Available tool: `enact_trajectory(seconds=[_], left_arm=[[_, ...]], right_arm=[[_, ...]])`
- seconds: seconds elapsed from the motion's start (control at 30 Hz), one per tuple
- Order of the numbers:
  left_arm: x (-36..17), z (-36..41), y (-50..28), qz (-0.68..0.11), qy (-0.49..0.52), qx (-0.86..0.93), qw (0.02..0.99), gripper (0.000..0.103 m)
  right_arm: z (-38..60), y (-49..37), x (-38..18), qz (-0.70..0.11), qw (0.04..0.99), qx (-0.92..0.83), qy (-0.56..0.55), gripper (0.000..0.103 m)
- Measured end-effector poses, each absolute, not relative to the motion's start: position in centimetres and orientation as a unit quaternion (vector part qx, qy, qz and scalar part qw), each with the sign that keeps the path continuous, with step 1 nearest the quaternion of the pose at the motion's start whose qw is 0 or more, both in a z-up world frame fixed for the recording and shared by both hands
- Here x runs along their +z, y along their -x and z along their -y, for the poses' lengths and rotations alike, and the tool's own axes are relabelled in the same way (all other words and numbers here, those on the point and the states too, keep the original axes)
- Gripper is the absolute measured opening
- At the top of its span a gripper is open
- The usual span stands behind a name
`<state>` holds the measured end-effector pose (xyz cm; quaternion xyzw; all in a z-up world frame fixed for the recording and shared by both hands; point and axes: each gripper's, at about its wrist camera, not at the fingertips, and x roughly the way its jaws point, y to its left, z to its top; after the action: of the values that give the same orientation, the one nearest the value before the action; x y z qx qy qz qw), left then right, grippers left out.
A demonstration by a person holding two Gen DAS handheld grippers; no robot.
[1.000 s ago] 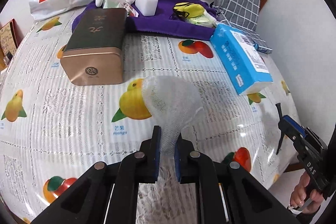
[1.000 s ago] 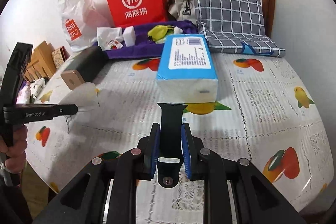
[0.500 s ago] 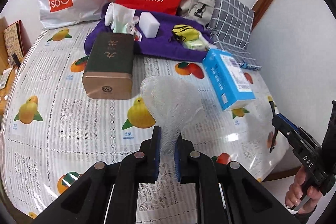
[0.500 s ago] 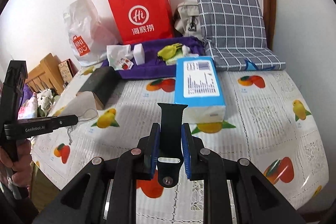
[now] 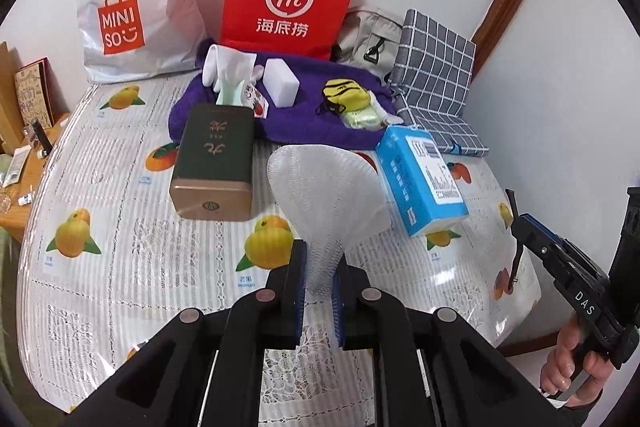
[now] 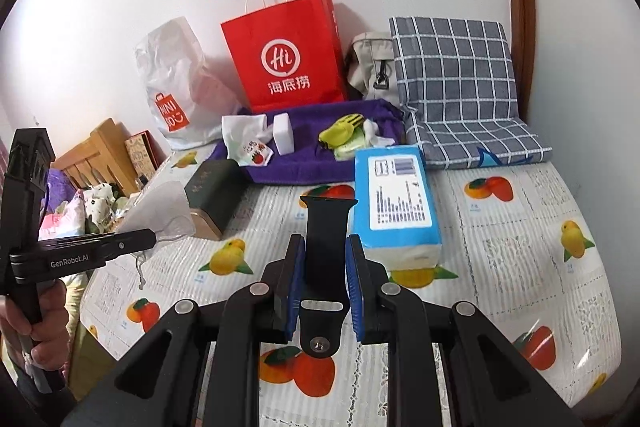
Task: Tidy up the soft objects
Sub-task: 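Carry the mesh bag with the left tool while the right tool carries the strap to the towel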
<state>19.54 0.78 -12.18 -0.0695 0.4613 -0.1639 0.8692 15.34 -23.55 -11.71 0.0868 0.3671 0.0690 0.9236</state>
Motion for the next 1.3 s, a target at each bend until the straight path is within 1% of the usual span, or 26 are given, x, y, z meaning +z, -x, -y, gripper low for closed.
enact_trajectory(seconds=[0.5, 1.3], left_arm=[[-9.9, -1.2, -21.4, -0.443, 0.073, -0.147, 0.881, 0.011], [-10.1, -0.4, -29.5, -0.446, 0.061, -0.125, 0.884, 0.011]], right_arm=[[24.1, -17.8, -9.9, -0.353, 0.929, 0.081, -0.071, 0.021], [24.2, -27.4, -10.5, -0.352, 0.930, 0.099, -0.044, 0.021]])
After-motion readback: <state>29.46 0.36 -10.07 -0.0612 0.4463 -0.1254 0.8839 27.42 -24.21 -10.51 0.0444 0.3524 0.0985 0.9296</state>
